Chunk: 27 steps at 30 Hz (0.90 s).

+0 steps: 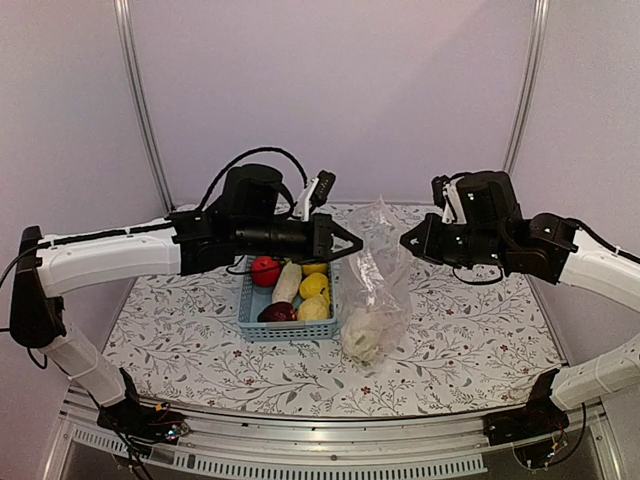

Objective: Place the food in the zip-top bag and seal the zipper
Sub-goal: Adjust the zipper food storage bag at the center of the board.

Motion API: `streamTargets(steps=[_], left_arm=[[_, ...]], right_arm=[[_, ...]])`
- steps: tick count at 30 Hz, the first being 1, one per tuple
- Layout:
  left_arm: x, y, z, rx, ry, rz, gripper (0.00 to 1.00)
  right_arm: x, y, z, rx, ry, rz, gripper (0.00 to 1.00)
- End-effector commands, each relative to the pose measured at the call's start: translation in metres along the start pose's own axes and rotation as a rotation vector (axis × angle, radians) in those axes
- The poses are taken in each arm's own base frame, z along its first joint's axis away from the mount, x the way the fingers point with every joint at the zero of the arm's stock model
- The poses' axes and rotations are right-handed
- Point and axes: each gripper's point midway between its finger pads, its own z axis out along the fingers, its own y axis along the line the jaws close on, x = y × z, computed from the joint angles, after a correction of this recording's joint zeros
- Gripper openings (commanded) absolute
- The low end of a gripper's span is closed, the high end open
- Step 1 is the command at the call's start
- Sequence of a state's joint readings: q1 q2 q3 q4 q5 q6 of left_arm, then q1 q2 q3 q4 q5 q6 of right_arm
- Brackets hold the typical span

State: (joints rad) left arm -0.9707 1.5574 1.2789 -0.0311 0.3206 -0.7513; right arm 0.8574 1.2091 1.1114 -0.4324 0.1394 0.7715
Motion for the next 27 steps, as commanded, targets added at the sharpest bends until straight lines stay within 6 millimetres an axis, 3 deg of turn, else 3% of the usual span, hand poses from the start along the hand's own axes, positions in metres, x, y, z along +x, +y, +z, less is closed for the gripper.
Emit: streamTargets(steps=[1,6,11,16,18,22,25,27], left_arm=[[0.012,0.051,-0.011,-0.166,0.010,-0.076,0.00],[0.015,0.072,-0.026,-0.264,0.014,-0.086,0.00],[0.008,0.069,-0.033,-0.268,-0.006,-0.083,0.00],[0.004,0.073,-0.041,-0.297,-0.027,-0.074,0.00],[0.005,0.071,-0.042,-0.290,-0.017,-0.057,0.07],[0.003,0.063,-0.052,-0.278,-0.027,-0.012,0.41],[-0.007,0.056,-0.072,-0.296,-0.073,0.056,0.59],[-0.011,0.062,-0.089,-0.361,-0.115,0.088,0.70]], right_arm=[[-0.014,-0.001,-0.022,0.005,-0.050,-0.029,0.00],[-0.025,0.018,-0.042,-0.070,-0.067,-0.057,0.00],[-0.028,0.037,-0.050,-0.149,-0.047,-0.071,0.00],[-0.026,0.040,-0.050,-0.172,-0.040,-0.073,0.00],[-0.024,0.040,-0.048,-0.176,-0.035,-0.074,0.00],[-0.020,0.041,-0.043,-0.181,-0.017,-0.076,0.00],[-0.019,0.042,-0.040,-0.181,-0.012,-0.076,0.00],[-0.019,0.042,-0.038,-0.181,-0.009,-0.076,0.00]])
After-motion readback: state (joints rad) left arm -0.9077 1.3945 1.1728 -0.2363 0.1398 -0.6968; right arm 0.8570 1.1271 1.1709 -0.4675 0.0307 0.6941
